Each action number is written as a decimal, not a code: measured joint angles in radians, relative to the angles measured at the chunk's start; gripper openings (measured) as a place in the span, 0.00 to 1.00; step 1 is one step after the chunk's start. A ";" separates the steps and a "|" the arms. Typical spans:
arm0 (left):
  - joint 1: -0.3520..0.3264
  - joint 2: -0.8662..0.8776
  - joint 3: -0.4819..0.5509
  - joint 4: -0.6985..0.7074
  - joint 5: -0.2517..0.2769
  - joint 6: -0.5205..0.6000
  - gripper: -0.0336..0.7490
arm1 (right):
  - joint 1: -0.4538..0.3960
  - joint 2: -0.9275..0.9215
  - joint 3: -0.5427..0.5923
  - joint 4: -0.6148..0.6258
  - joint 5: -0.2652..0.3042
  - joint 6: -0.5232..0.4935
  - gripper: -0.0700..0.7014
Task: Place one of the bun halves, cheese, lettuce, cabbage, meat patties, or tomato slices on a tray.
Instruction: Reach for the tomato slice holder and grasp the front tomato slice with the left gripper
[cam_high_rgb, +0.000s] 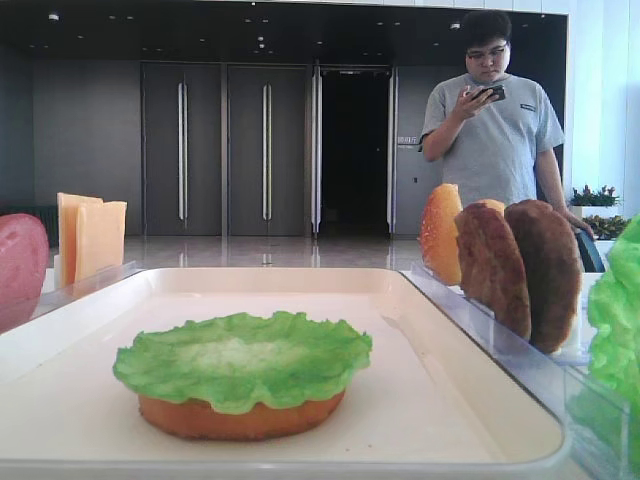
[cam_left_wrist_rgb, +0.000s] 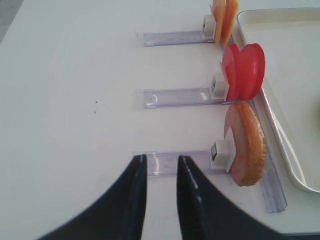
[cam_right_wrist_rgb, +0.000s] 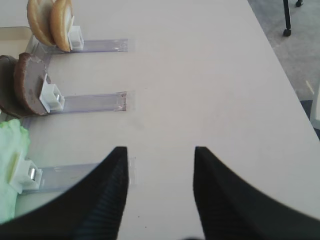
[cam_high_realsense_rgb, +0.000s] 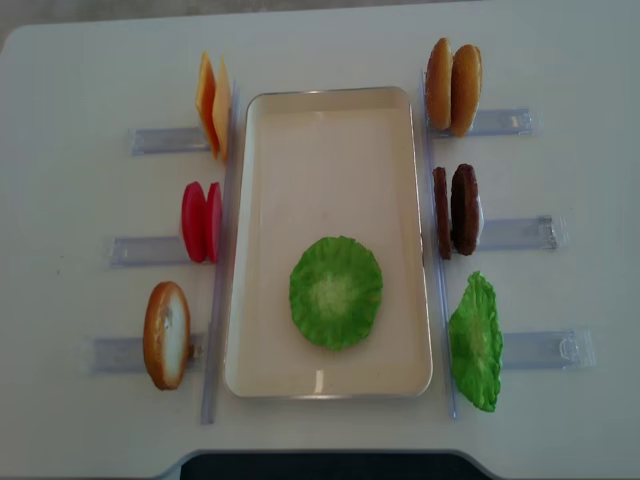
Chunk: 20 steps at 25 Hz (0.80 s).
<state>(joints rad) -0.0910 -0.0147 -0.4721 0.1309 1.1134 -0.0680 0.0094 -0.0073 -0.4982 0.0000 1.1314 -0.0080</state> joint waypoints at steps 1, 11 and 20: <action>0.000 0.000 0.000 0.000 0.000 0.000 0.24 | 0.000 0.000 0.000 0.000 0.000 0.000 0.51; 0.000 0.000 0.000 0.000 0.000 0.000 0.24 | 0.000 0.000 0.000 0.000 0.000 -0.001 0.51; 0.000 0.000 0.000 0.000 0.000 0.000 0.24 | 0.000 0.000 0.000 0.000 0.001 -0.001 0.51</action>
<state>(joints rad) -0.0910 -0.0147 -0.4721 0.1309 1.1134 -0.0680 0.0094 -0.0073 -0.4982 0.0000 1.1322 -0.0089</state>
